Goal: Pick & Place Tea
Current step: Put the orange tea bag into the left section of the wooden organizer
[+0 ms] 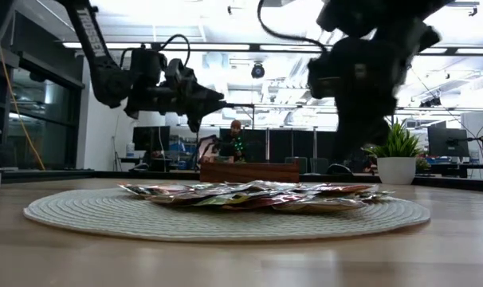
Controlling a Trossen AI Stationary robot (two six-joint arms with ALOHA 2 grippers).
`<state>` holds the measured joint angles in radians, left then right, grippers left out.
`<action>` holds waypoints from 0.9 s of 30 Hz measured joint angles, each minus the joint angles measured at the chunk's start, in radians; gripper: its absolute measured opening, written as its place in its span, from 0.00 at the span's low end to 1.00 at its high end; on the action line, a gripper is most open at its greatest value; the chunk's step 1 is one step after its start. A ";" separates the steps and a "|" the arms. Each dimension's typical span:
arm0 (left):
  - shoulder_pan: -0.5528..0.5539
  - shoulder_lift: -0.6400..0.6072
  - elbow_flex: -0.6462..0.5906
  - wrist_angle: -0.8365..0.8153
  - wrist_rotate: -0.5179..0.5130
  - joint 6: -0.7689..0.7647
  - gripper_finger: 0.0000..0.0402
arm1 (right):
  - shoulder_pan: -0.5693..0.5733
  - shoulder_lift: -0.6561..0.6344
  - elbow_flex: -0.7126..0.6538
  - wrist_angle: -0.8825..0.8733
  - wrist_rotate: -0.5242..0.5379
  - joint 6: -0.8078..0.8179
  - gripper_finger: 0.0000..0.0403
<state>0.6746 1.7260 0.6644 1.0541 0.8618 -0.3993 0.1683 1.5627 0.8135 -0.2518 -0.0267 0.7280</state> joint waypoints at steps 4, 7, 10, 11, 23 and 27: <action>-0.134 -0.007 -0.027 -0.016 -0.082 -0.009 0.28 | 0.064 0.000 0.000 -0.004 0.093 0.063 0.00; -0.236 -0.007 -0.025 -0.055 -0.180 0.007 0.28 | 0.090 0.000 0.000 -0.018 0.182 0.110 0.00; -0.322 -0.007 -0.015 -0.125 -0.316 0.034 0.28 | 0.108 0.000 0.000 -0.052 0.261 0.176 0.00; -0.346 -0.007 -0.011 -0.146 -0.357 0.037 0.28 | 0.114 0.000 0.000 -0.060 0.285 0.199 0.00; -0.489 -0.007 0.088 -0.385 -0.560 0.109 0.28 | 0.274 0.000 -0.006 -0.158 0.561 0.447 0.00; -0.494 -0.006 0.126 -0.423 -0.567 0.143 0.28 | 0.316 -0.001 -0.064 -0.083 0.604 0.515 0.00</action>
<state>0.1810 1.7195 0.7906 0.6313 0.2947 -0.2564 0.4844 1.5620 0.7495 -0.3344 0.5769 1.2433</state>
